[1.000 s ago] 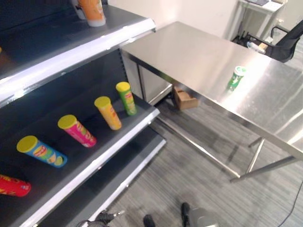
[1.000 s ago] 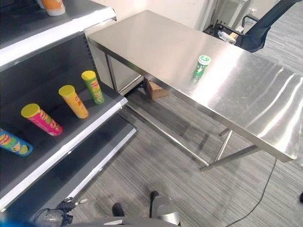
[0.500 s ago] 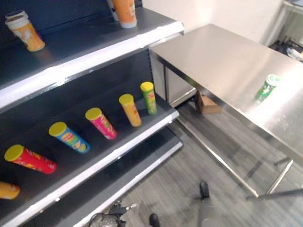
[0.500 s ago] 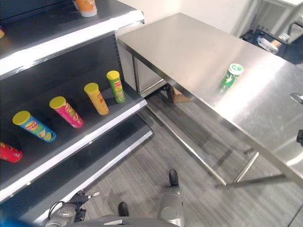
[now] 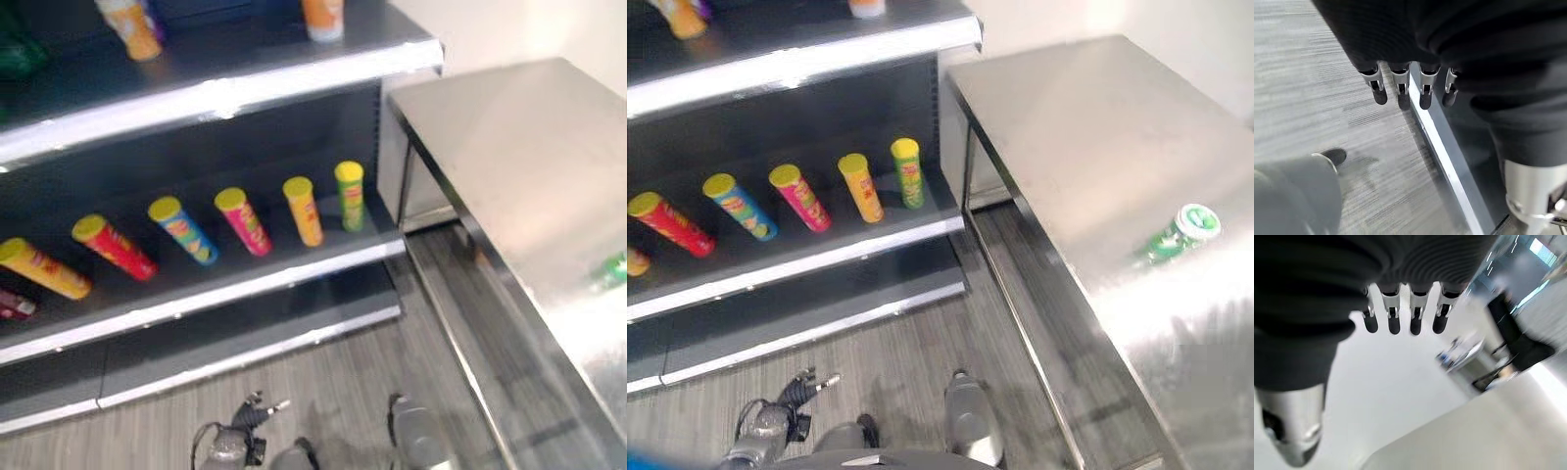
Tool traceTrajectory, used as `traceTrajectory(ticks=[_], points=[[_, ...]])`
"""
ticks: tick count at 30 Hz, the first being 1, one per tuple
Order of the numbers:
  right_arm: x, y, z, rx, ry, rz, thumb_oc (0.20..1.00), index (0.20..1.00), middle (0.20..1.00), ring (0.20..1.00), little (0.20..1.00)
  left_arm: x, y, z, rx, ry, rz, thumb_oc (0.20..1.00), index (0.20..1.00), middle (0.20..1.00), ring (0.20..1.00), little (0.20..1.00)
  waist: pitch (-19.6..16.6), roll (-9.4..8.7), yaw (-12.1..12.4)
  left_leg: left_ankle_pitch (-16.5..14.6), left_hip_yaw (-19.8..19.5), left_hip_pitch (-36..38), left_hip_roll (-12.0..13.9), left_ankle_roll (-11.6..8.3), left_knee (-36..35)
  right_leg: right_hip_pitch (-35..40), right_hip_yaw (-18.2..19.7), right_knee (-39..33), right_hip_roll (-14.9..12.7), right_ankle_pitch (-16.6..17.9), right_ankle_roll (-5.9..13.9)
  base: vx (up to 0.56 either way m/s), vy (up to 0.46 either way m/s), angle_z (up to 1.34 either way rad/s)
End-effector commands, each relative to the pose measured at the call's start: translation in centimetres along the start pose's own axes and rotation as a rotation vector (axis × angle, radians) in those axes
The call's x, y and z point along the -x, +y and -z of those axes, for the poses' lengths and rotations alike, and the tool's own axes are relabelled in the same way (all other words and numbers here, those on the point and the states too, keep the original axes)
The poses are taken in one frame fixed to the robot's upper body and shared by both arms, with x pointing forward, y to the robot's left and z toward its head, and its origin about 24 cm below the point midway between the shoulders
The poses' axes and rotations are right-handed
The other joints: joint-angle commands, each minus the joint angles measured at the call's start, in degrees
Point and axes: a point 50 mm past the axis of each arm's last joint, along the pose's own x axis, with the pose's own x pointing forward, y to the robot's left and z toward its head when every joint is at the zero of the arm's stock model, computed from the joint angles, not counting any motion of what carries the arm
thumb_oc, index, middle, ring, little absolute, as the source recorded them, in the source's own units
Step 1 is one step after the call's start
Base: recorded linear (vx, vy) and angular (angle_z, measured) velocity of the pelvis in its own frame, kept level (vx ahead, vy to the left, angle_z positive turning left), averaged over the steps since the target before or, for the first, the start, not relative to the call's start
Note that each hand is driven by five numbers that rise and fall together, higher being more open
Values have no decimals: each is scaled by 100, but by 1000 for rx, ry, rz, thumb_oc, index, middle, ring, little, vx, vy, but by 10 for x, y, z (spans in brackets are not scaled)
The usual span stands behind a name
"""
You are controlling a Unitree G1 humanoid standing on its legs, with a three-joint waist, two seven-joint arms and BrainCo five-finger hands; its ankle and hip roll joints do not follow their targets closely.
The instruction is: Put the goods on the table back onto the shelves and tidy them up.
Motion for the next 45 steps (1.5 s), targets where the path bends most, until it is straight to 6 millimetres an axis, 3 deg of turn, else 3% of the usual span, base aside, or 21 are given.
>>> traceTrajectory(ticks=[1,3,8,13,14,18,19,24,26,45], points=[[-4,-3,-15,-57,-88,27,1000,1000,1000,1000,1000,1,24,5,-63,24,-53,1000,1000,1000,1000,1000,-339,-406,16,159,95,335,70,-297,-238,1104,-134,-1917,-415,491,672,23,56,53],[-3,0,-15,-48,-88,11,1000,1000,1000,1000,1000,1,24,5,-59,26,-53,1000,1000,1000,1000,1000,-376,-374,-17,181,117,397,22,-281,-390,1132,-179,-1943,-436,510,701,31,43,22],[-1,27,-17,-83,-87,-143,1000,1000,1000,1000,1000,7,32,35,-89,156,-84,1000,1000,1000,1000,1000,-523,-361,73,187,256,690,-173,-250,-794,1160,-184,-1961,-610,601,796,51,51,-7],[2,32,-17,-85,-88,-181,1000,1000,1000,1000,1000,10,35,42,-90,182,-91,1000,1000,1000,1000,1000,-540,-393,100,186,252,724,-204,-249,-828,1164,-194,-1935,-653,605,811,22,7,0],[8,37,-10,-47,-54,-259,1000,1000,1000,1000,1000,13,38,50,-82,209,-99,1000,1000,1000,1000,1000,-544,-421,134,181,232,729,-217,-247,-834,1154,-218,-1893,-694,613,824,32,8,6],[12,40,-1,1,-17,-293,1000,1000,1000,1000,1000,16,36,58,-82,238,-96,1000,1000,1000,1000,1000,-555,-450,153,168,219,749,-228,-250,-837,1166,-255,-1869,-734,608,834,16,4,8],[12,38,6,88,13,-301,1000,1000,1000,1000,1000,17,33,61,-72,254,-94,1000,1000,1000,1000,1000,-564,-460,169,157,209,757,-228,-251,-828,1167,-287,-1849,-753,609,839,0,0,0],[12,23,24,416,88,-292,1000,1000,1000,1000,1000,13,23,56,-66,235,-83,1000,1000,1000,1000,1000,-573,-463,190,140,142,765,-202,-260,-794,1212,-371,-1786,-763,565,837,0,-9,4],[11,21,25,455,89,-281,1000,1000,1000,1000,1000,12,21,53,-62,224,-83,1000,1000,1000,1000,1000,-568,-454,193,140,128,759,-194,-264,-787,1217,-380,-1774,-760,556,832,-2,-19,11],[11,18,24,464,78,-227,1000,1000,1000,1000,1000,10,19,47,-58,206,-88,1000,1000,1000,1000,1000,-560,-440,187,142,91,768,-180,-273,-784,1238,-400,-1768,-753,532,827,0,-3,1]])
